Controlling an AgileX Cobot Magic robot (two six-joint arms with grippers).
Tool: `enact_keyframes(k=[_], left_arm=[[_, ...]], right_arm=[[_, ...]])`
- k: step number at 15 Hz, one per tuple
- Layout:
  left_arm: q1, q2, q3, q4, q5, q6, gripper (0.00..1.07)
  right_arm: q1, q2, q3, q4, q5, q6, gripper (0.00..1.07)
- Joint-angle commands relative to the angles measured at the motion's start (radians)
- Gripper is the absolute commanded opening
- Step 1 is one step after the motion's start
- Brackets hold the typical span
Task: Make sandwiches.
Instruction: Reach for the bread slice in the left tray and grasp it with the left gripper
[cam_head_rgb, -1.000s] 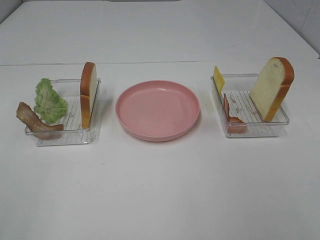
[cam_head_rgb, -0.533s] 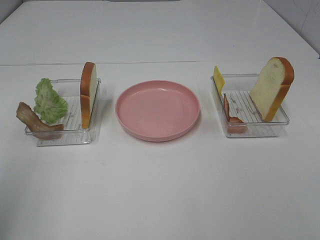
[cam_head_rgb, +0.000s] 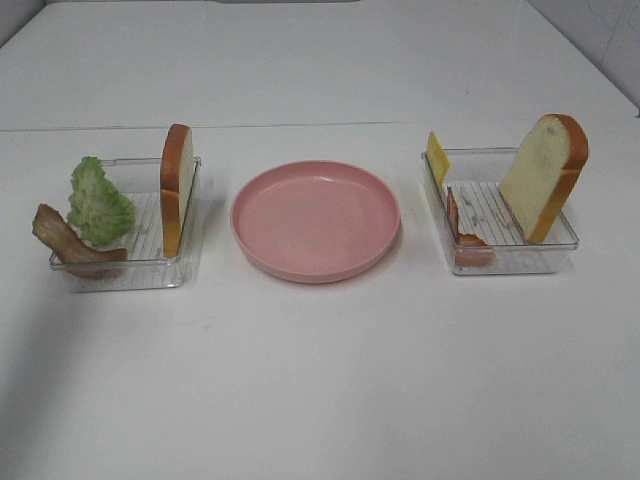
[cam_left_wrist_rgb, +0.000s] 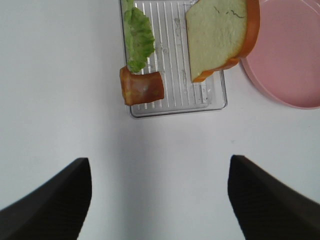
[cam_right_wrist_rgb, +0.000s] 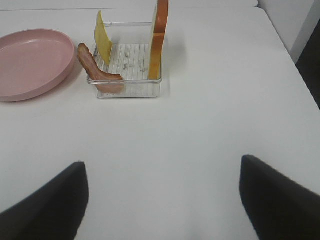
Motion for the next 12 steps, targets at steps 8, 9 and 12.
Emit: enact_keyframes(k=[8,9,12], left_arm=[[-0.298,0.474,-0.499,0.222,0.189,-0.31,0.72],[-0.357,0.566,-0.605,0.281,0.233,-0.353,0.72],[-0.405,0.686,-0.724,0.328,0.281,-0.37,0.72]], right_arm=[[0.002,-0.011,0.001,-0.006,-0.007,0.011,0.78],[0.002,-0.011,0.001,-0.006,-0.007,0.011,0.78],[0.002,-0.011,0.001,-0.006,-0.007,0.011,0.78]])
